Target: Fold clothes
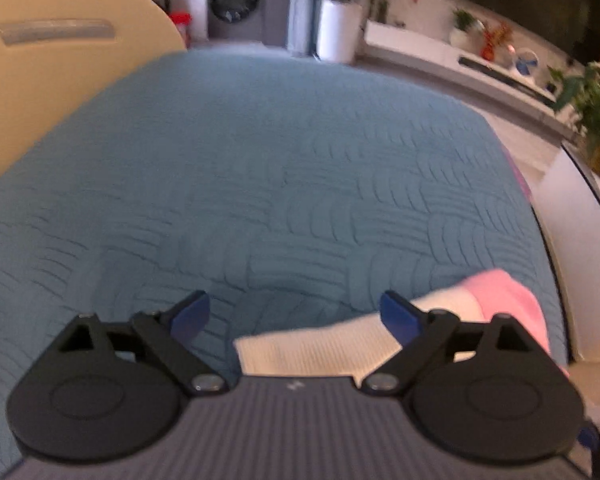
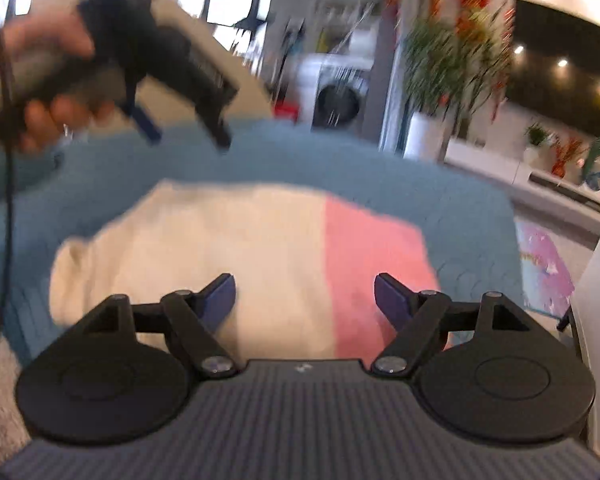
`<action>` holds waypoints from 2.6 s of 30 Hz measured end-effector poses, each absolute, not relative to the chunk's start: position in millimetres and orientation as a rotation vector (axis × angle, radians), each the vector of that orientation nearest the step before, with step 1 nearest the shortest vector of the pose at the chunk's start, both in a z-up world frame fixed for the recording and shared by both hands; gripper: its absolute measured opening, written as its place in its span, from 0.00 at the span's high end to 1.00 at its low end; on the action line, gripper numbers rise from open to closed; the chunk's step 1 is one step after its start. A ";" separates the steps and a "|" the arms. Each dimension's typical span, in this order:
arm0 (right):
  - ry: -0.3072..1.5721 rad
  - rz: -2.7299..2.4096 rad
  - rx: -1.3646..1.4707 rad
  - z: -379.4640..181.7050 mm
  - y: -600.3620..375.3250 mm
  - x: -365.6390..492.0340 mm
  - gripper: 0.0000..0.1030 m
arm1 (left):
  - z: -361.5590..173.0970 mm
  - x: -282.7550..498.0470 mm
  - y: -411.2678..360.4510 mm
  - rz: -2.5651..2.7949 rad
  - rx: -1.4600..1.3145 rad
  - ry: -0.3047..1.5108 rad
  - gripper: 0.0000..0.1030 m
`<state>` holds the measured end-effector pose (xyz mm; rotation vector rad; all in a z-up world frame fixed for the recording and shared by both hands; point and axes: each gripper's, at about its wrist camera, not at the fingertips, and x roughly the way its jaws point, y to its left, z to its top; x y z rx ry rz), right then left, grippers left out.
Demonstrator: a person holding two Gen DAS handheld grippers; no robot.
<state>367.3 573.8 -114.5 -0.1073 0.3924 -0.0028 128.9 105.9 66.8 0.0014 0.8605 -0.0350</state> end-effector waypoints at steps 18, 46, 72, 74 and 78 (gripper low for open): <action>0.340 0.129 -0.010 -120.1 583.6 348.2 0.19 | 47.0 109.8 76.7 -0.028 0.029 0.945 0.00; 0.629 -0.017 0.197 -102.5 452.9 491.6 0.19 | 33.6 77.6 43.2 -0.008 0.042 0.810 0.00; 0.524 -0.046 0.285 -109.7 448.3 389.9 0.06 | 5.4 71.3 25.3 0.045 -0.007 0.972 0.00; 0.442 -0.057 0.283 -89.5 445.9 379.0 0.06 | 15.9 63.2 29.4 0.023 -0.040 0.949 0.00; 0.360 -0.030 0.273 -67.0 446.3 364.4 0.06 | 42.3 38.1 23.2 -0.022 -0.059 0.882 0.00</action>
